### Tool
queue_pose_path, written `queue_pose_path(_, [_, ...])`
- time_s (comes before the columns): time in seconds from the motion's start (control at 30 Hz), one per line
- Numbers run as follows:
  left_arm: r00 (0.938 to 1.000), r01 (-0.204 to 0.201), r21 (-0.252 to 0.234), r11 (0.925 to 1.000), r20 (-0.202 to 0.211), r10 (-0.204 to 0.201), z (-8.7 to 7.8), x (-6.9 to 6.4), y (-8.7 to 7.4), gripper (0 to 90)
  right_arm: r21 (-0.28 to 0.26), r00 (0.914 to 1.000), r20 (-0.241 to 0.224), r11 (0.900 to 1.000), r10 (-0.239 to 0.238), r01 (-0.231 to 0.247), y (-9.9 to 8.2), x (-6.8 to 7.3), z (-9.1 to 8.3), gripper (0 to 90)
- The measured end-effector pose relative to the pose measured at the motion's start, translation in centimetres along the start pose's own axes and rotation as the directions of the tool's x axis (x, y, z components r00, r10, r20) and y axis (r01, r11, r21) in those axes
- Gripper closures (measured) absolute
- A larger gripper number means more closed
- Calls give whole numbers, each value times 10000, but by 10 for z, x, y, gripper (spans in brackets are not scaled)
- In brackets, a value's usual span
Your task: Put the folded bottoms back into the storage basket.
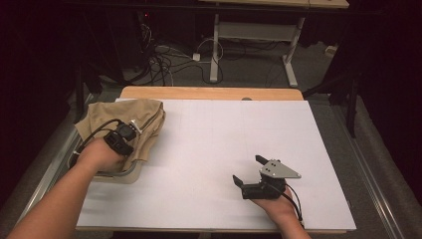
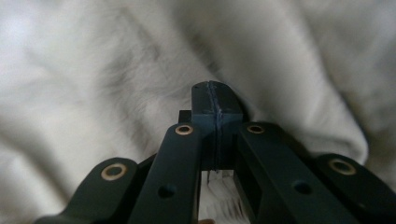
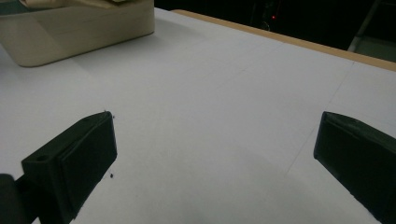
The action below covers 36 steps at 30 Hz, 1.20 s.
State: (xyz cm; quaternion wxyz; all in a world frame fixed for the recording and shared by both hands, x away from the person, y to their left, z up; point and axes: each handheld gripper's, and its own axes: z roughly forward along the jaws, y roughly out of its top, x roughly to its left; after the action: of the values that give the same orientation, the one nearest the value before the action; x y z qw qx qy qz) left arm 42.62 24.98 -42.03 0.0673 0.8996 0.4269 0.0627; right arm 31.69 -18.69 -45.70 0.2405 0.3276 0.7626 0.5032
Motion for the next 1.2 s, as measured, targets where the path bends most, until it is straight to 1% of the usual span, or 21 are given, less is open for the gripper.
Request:
queue_pose_path(0.07, [9999, 35, 128, 9999, 139, -37, 7, 1, 1, 878, -40, 10000, 49, 10000, 26, -26, 0, -1, -1, 4])
queue_pose_path(0.13, [9994, 107, 245, 9996, 327, -115, 10, 3, 2, 878, -59, 10000, 78, 10000, 20, -20, 0, -1, -2, 4])
queue_pose_path(0.27, [9993, 92, 207, 9997, 360, -100, 9, 4, 1, 877, -31, 10000, 91, 10000, 20, -20, 0, -1, -2, 4])
queue_pose_path(0.43, [9998, 201, 1, 9998, 89, -201, -5, 10, -1, 876, -102, 10000, 76, 9999, 21, -20, 1, 0, -2, 4])
queue_pose_path(0.5, [9992, 384, -253, 9989, -107, -387, -14, 15, -1, 876, -99, 10000, 65, 9999, 19, -19, 1, 0, -2, 4])
queue_pose_path(0.57, [9980, 561, -624, 9965, -262, -578, -24, 23, 1, 876, -102, 9999, 101, 9999, -4, 5, 1, 0, -3, 4])
queue_pose_path(0.67, [9949, 916, -1199, 9885, -315, -960, -32, 32, 6, 876, -126, 9999, 146, 9999, 72, -71, 1, -1, -4, 4])
queue_pose_path(0.7, [9930, 1083, -1477, 9831, -308, -1140, -34, 36, 11, 876, -126, 9999, 142, 9999, 94, -92, 1, -1, -4, 5])
queue_pose_path(0.77, [9905, 1266, -1860, 9744, -303, -1345, -36, 42, 18, 876, -170, 9997, 163, 9997, 178, -175, 1, -3, -4, 5])
queue_pose_path(0.8, [9891, 1368, -2134, 9674, -245, -1453, -36, 46, 23, 876, -170, 9997, 163, 9997, 178, -175, 1, -3, -4, 5])
queue_pose_path(0.87, [9852, 1652, -2688, 9489, -3, -1716, -34, 52, 32, 876, -141, 9995, 191, 9996, 242, -239, 0, -4, -4, 5])
queue_pose_path(0.9, [9816, 1825, -2989, 9367, 13, -1909, -31, 55, 38, 876, -148, 9995, 198, 9996, 250, -247, 0, -5, -4, 5])
queue_pose_path(0.93, [9794, 1943, -3187, 9277, 94, -2019, -28, 57, 43, 876, -141, 9994, 219, 9996, 267, -264, 0, -5, -4, 5])
queue_pose_path(1.0, [9761, 2133, -3362, 9173, 331, -2148, -19, 60, 50, 877, -109, 9992, 255, 9995, 293, -290, -1, -6, -4, 5])
queue_pose_path(1.03, [9740, 2256, -3365, 9143, 585, -2188, -11, 62, 54, 877, -108, 9992, 277, 9995, 299, -296, -1, -6, -4, 5])
queue_pose_path(1.1, [9734, 2289, -3292, 9161, 653, -2197, 1, 61, 59, 877, -111, 9989, 321, 9994, 328, -325, -2, -7, -5, 5])
queue_pose_path(1.13, [9715, 2371, -3271, 9148, 721, -2260, 7, 62, 60, 878, -112, 9988, 341, 9994, 339, -336, -2, -8, -5, 5])
queue_pose_path(1.17, [9696, 2447, -3192, 9156, 871, -2288, 13, 62, 61, 878, -122, 9985, 370, 9992, 393, -389, -2, -8, -6, 5])
queue_pose_path(1.2, [9696, 2440, -3036, 9210, 922, -2265, 19, 62, 62, 878, -139, 9984, 385, 9991, 410, -405, -2, -9, -6, 5])
